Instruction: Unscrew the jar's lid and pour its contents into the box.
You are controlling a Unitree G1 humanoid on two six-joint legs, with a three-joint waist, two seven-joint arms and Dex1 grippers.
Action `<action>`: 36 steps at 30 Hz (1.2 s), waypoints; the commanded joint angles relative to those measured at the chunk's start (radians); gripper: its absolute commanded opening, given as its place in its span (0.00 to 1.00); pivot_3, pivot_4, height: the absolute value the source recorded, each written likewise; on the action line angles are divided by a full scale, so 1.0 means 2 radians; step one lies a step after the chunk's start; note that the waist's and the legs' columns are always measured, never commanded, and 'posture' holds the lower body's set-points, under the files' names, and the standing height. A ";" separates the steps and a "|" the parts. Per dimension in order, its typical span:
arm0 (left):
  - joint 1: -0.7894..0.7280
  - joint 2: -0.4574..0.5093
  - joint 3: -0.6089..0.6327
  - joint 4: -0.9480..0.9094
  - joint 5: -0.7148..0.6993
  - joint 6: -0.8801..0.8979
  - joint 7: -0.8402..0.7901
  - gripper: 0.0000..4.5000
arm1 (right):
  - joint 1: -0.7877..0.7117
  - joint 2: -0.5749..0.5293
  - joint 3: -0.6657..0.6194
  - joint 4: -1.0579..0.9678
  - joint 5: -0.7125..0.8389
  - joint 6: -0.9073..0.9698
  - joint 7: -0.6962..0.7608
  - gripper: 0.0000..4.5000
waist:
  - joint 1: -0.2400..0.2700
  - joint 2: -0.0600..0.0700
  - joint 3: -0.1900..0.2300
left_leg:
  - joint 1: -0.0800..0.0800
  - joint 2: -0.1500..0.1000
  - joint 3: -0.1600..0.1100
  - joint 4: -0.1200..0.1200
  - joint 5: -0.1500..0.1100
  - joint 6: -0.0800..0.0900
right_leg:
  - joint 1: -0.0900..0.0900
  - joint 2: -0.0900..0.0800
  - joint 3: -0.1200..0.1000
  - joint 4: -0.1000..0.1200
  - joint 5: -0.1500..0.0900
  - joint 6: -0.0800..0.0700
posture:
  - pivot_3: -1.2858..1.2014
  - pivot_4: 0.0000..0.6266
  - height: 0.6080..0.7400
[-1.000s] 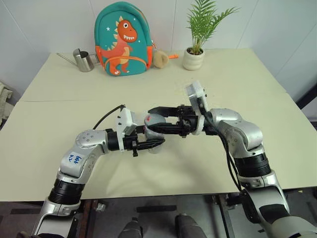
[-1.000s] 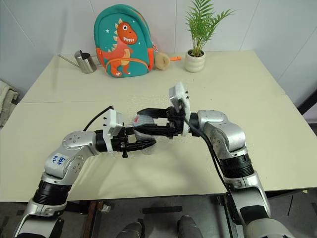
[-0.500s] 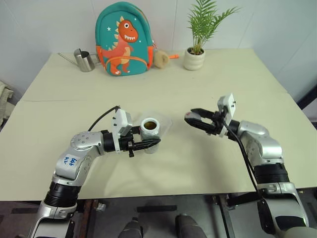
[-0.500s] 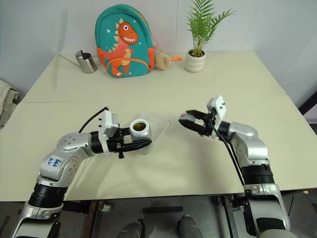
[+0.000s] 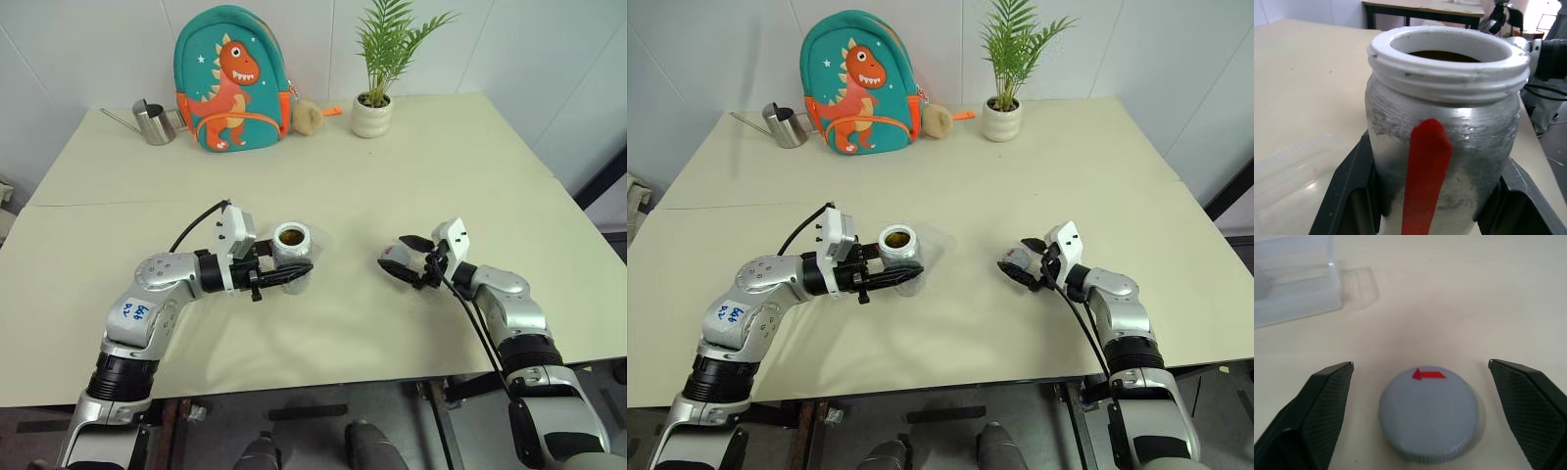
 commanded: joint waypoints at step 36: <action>-0.302 0.095 -0.216 0.431 0.695 -0.595 0.561 0.42 | 0.046 -0.026 0.031 -0.289 0.053 0.137 0.022 1.00 | 0.004 0.000 0.000 | -0.001 -0.004 0.001 -0.001 0.001 0.001 | -0.002 -0.006 -0.005 0.000 0.000 0.000 | 0.52 0.24 1.00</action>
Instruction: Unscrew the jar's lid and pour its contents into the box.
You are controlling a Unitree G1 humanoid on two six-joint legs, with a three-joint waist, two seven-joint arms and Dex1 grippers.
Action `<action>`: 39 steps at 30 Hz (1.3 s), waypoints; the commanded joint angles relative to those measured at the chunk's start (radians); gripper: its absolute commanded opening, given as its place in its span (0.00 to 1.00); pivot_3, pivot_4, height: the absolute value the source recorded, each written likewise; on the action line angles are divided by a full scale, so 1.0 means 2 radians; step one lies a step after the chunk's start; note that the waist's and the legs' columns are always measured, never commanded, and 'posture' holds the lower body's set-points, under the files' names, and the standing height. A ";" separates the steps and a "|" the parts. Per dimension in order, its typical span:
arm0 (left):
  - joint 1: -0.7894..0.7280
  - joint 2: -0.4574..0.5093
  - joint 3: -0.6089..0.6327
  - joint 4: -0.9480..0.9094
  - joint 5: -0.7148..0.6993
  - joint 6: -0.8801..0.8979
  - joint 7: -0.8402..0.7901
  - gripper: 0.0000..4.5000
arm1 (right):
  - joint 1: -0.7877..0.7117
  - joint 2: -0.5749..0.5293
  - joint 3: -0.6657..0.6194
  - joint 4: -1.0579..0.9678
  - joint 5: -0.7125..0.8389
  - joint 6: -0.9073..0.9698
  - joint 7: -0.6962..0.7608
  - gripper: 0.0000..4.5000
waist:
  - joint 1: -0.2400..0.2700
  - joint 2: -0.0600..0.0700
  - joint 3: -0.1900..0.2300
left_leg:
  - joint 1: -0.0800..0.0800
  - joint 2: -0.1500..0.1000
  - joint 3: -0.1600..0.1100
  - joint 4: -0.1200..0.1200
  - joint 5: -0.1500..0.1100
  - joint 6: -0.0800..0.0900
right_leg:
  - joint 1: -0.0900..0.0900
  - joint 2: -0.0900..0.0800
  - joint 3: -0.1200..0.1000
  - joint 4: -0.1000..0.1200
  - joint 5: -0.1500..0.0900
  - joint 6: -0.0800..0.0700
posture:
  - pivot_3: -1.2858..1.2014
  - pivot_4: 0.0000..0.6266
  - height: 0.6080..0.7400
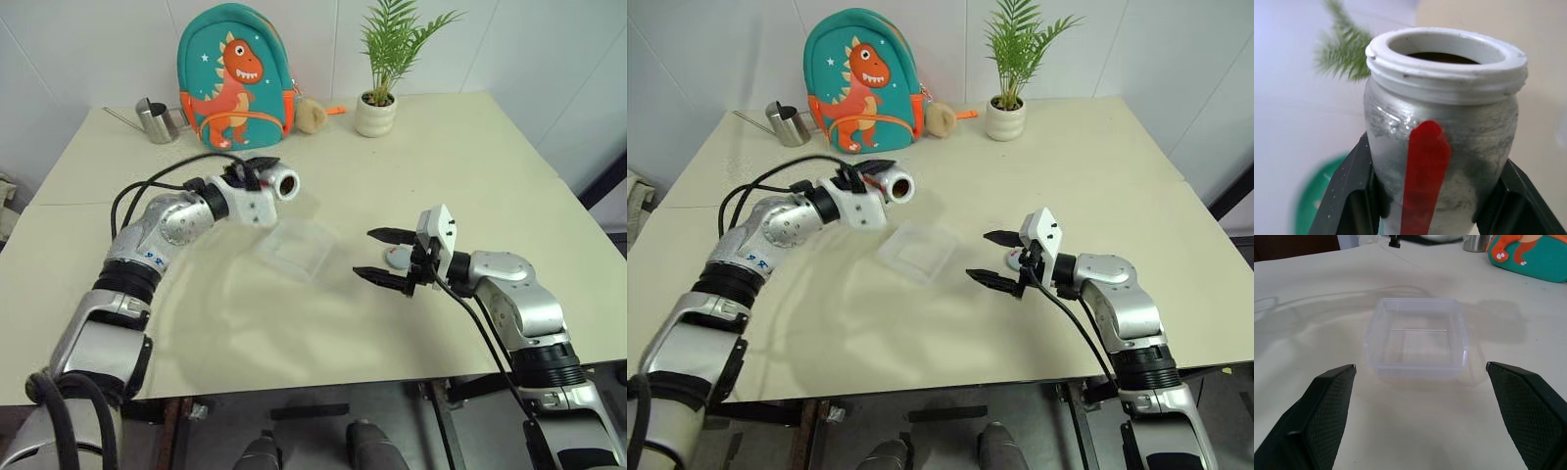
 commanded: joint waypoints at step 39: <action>-0.037 0.036 -0.034 0.091 -0.035 -0.015 0.136 0.42 | -0.005 0.027 -0.005 -0.015 0.017 0.007 -0.010 1.00 | 0.010 0.000 0.000 | -0.006 -0.003 0.002 0.002 0.002 0.001 | -0.008 -0.003 -0.002 0.007 0.000 0.001 | 0.52 0.24 1.00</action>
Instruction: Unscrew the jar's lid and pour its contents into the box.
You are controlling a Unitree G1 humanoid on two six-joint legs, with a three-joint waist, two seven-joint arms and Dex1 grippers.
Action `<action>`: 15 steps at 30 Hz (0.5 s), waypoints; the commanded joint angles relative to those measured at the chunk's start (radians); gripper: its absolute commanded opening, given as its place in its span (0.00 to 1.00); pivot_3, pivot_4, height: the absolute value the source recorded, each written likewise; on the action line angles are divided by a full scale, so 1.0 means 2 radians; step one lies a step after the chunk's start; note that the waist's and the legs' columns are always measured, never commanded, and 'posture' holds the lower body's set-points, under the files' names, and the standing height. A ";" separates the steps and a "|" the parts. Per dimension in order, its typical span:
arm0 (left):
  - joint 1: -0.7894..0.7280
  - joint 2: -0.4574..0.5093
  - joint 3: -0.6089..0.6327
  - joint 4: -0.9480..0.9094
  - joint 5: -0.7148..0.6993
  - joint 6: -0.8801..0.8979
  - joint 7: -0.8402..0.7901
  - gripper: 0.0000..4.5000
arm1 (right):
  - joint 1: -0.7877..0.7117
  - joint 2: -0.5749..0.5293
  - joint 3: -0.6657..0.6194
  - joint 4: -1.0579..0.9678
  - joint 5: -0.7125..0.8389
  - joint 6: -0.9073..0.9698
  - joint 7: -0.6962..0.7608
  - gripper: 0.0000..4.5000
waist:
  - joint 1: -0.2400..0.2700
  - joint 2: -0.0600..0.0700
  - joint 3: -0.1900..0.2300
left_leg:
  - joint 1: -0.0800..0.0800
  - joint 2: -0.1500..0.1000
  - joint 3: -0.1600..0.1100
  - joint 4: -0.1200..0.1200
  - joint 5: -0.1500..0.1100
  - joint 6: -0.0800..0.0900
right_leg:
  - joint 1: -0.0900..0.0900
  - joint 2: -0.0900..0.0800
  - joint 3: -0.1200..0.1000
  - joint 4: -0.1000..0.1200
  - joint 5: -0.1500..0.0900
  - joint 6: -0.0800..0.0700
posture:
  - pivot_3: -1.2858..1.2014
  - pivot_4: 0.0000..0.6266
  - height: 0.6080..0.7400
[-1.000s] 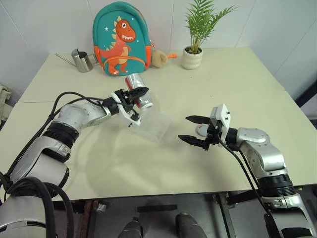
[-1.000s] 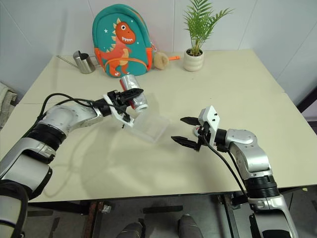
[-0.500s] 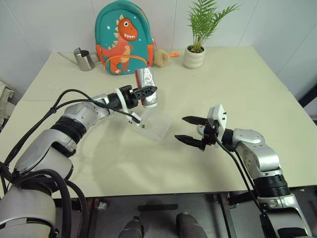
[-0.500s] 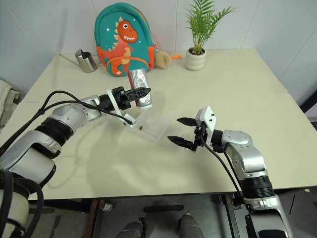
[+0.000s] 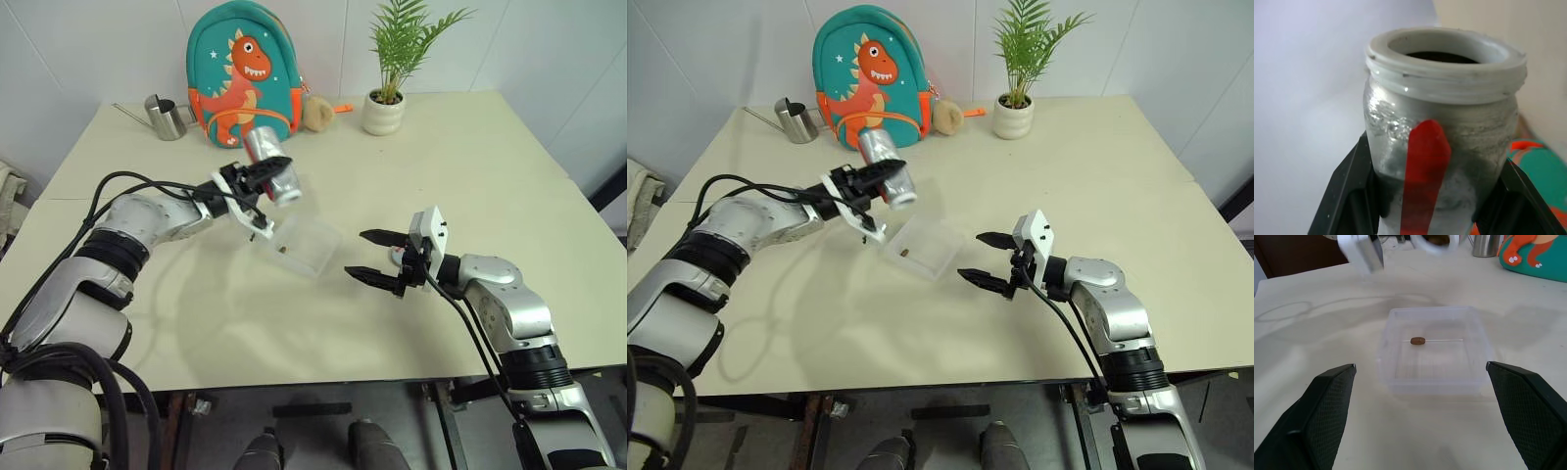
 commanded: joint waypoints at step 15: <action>0.218 -0.054 0.459 -0.142 -0.681 0.449 -0.463 0.42 | -0.013 -0.006 -0.004 -0.005 -0.006 -0.020 0.007 1.00 | -0.018 0.000 0.000 | 0.000 0.002 -0.001 0.003 0.000 0.000 | 0.000 0.000 -0.003 0.003 0.000 -0.001 | 0.52 0.24 1.00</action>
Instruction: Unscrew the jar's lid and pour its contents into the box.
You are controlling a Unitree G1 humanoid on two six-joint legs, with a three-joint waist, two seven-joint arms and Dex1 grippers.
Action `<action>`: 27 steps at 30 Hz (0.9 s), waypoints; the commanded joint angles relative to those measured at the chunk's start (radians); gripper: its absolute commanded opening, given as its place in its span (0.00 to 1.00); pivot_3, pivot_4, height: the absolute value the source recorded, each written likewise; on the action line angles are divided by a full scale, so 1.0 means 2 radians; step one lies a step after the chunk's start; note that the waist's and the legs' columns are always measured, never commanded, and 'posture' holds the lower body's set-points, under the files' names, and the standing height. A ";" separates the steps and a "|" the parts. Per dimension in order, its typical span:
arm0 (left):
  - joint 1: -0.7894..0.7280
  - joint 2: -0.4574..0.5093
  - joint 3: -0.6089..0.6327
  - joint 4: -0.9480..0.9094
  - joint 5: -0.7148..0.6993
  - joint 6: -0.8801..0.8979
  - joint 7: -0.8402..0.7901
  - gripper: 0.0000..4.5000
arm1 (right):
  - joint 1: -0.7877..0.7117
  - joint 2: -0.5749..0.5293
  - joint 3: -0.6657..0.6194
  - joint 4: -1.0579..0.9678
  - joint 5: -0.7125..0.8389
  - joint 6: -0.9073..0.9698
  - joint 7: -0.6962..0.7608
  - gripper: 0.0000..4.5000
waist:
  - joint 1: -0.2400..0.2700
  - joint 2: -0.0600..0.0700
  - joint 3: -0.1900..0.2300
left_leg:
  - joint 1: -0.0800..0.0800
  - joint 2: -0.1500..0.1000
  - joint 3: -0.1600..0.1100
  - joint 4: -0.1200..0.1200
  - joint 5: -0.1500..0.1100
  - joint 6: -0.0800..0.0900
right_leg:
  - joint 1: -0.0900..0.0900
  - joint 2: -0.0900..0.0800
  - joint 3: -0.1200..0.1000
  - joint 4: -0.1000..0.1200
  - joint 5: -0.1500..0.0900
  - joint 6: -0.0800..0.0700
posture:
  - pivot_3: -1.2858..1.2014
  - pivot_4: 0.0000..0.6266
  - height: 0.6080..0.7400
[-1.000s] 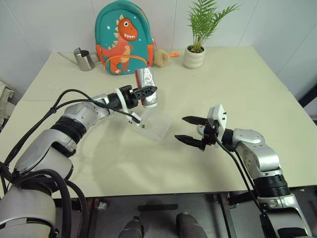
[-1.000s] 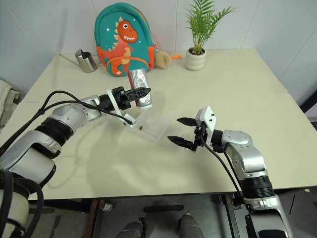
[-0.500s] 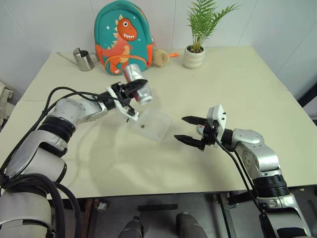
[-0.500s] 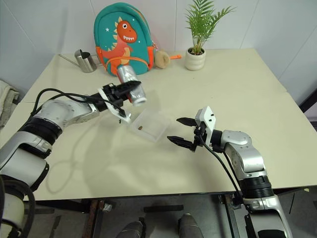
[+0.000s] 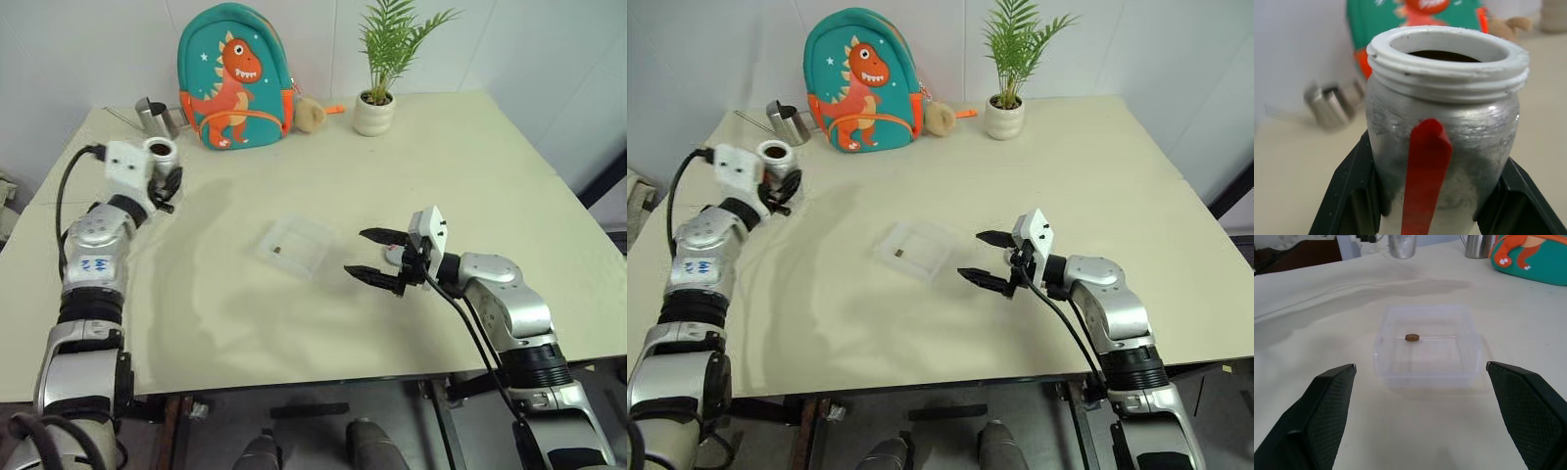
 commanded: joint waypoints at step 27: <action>0.130 -0.002 0.098 -0.056 -0.028 -0.007 0.015 0.99 | -0.019 0.005 0.001 0.005 -0.008 -0.020 0.012 1.00 | -0.007 0.000 0.000 | 0.001 0.000 -0.003 0.003 0.003 -0.002 | 0.001 0.001 -0.003 0.003 0.005 -0.003 | 0.52 0.24 1.00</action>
